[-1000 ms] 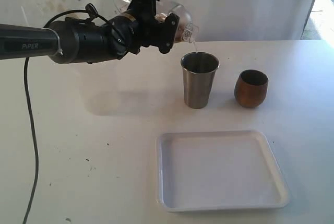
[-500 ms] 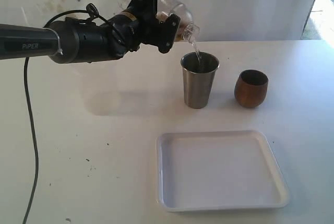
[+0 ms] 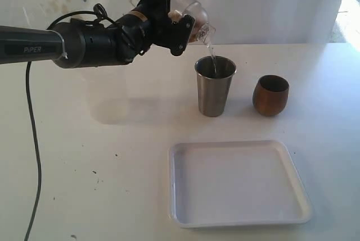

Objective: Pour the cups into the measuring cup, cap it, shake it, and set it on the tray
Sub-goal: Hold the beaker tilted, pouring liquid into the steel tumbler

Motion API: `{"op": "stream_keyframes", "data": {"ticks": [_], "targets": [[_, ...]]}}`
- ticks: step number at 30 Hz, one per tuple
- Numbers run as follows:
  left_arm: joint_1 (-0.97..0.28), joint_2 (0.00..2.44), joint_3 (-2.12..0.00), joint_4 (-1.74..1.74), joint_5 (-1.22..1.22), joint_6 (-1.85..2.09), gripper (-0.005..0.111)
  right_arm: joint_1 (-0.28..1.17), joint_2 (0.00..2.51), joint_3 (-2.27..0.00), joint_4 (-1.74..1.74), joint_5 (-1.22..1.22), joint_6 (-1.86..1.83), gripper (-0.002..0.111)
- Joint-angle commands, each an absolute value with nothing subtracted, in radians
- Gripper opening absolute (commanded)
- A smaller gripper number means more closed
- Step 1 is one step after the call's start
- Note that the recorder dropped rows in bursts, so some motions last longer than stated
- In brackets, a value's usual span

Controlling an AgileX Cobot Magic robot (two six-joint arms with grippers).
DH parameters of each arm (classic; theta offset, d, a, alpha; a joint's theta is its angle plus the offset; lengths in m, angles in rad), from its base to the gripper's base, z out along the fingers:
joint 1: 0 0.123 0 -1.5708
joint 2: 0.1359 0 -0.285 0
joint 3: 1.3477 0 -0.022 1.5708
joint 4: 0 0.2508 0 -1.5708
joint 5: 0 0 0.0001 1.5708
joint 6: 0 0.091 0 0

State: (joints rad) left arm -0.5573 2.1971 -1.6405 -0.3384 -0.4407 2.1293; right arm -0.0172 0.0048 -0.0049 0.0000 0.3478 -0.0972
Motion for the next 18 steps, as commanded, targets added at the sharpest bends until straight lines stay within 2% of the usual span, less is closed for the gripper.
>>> {"op": "stream_keyframes", "data": {"ticks": [1,18], "targets": [[-0.559,2.164,-1.654,-0.304,-0.504,2.120,0.000,-0.019,0.000,0.000,0.000,0.344,-0.094,0.000],[-0.559,2.164,-1.654,-0.207,-0.506,2.120,0.000,-0.019,0.000,0.000,0.000,0.344,-0.094,0.000]]}}
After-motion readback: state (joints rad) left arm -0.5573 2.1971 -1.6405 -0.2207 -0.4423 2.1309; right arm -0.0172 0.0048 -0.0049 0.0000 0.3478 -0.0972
